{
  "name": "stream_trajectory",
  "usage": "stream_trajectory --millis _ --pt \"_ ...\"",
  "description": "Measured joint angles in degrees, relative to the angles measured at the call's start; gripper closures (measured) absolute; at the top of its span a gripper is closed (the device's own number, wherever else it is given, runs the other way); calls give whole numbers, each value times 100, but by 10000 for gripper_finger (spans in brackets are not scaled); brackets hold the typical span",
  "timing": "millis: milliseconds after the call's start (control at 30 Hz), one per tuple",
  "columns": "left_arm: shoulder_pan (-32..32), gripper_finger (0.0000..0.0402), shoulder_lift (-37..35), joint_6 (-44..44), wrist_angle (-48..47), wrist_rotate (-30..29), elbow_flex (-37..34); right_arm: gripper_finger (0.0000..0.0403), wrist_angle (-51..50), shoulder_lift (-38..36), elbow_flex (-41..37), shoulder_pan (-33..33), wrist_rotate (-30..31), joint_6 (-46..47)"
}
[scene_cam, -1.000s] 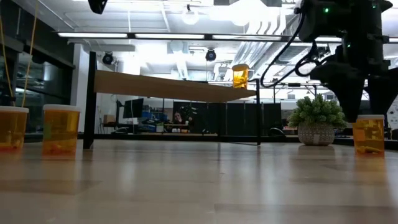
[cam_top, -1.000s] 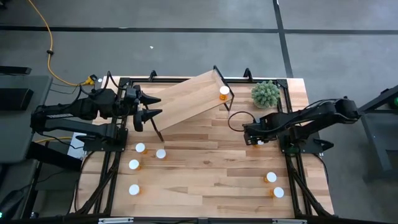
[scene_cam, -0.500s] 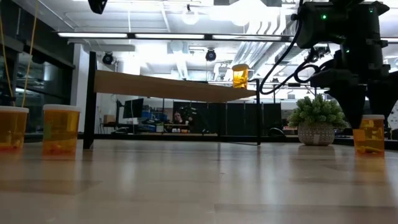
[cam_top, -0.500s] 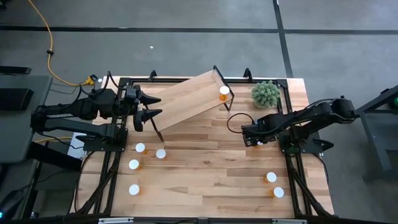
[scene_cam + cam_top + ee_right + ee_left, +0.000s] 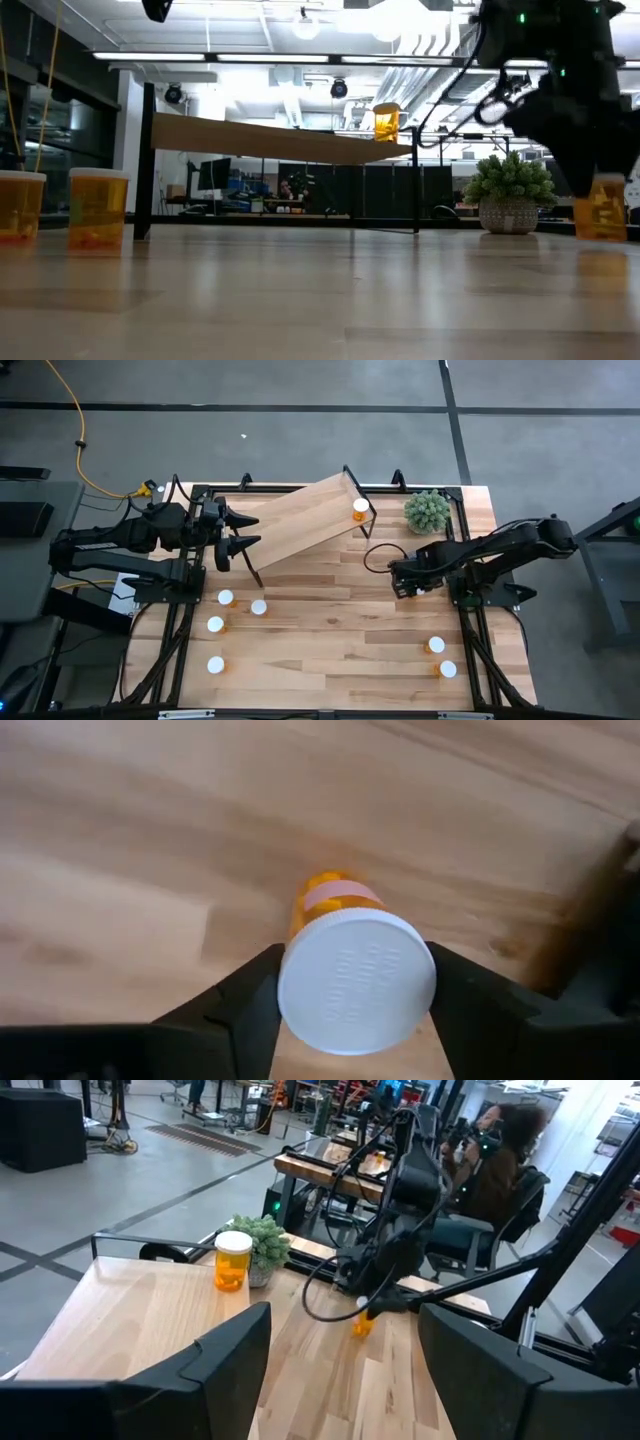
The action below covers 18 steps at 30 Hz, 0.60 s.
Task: Pick and place medicine bottles onto shelf by color
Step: Put the pill bottle on the shelf aligned with the pill bottle
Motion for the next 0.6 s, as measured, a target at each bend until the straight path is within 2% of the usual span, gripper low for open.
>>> stream_trajectory --millis 133,300,467,600 --pt "2 156 0 2 2 -1 0 201 -495 -231 919 -39 42 -788" --pt "2 156 0 -1 2 -1 0 206 -542 -189 2735 -255 514 -1985" --pt "4 156 0 -9 2 -1 0 205 -1098 417 4396 -766 1374 -2797" --pt "4 156 0 -3 2 -1 0 205 -1818 1222 5329 -1216 1441 -3350"
